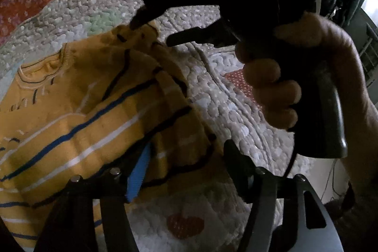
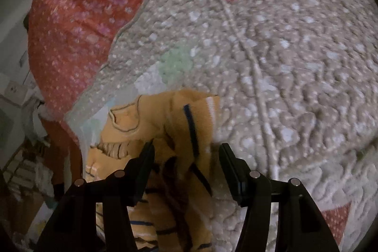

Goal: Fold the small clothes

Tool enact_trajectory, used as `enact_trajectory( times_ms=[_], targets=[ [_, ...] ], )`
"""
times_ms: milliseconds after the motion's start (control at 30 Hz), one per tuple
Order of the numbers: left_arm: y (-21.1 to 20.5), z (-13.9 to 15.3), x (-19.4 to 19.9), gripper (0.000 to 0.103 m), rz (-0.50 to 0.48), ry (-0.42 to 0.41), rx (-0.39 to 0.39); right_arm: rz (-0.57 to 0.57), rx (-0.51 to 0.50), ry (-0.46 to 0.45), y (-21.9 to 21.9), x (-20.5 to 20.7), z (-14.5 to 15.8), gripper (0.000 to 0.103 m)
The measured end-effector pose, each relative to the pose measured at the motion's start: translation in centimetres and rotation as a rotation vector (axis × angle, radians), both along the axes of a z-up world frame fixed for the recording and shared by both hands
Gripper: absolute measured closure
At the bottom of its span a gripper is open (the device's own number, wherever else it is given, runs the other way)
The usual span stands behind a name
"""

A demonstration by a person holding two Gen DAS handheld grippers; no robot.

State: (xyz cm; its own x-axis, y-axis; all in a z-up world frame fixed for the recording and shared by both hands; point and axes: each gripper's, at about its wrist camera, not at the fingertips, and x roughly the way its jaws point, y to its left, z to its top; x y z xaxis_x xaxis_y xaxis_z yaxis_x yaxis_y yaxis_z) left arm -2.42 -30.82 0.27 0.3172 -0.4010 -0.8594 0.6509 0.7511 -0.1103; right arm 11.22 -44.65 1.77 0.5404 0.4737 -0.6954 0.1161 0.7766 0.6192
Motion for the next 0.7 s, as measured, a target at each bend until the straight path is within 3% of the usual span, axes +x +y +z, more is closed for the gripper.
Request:
enact_trajectory(
  times_ms=[333,500,533,600,633,667,700],
  targets=[
    [-2.4,-1.3,0.5,0.033,0.012,-0.065,0.022,0.088,-0.058,0.002,1.1,0.8,-0.7,0.039],
    [-3.2,-2.3,0.9,0.033,0.036,-0.092,0.066,0.134,-0.184,-0.008,2.6,0.9,-0.5,0.039],
    [-3.1,-2.4,0.9,0.036,0.042,-0.093,0.07,0.14,-0.214,-0.01,3.0,0.9,-0.4,0.041],
    [-2.8,-2.2,1.1,0.054,0.034,-0.089,0.07,0.131,-0.284,-0.013,3.6,1.0,-0.2,0.065],
    [-3.0,-2.0,1.0,0.069,0.025,-0.092,0.072,0.136,-0.281,-0.011,3.8,1.0,-0.2,0.076],
    [-3.1,-1.6,0.9,0.094,0.027,-0.11,0.085,0.124,-0.273,-0.012,3.8,1.0,0.1,0.081],
    [-3.0,-1.4,1.0,0.093,0.031,-0.125,0.097,0.116,-0.269,-0.015,3.9,1.0,0.4,0.082]
  ],
)
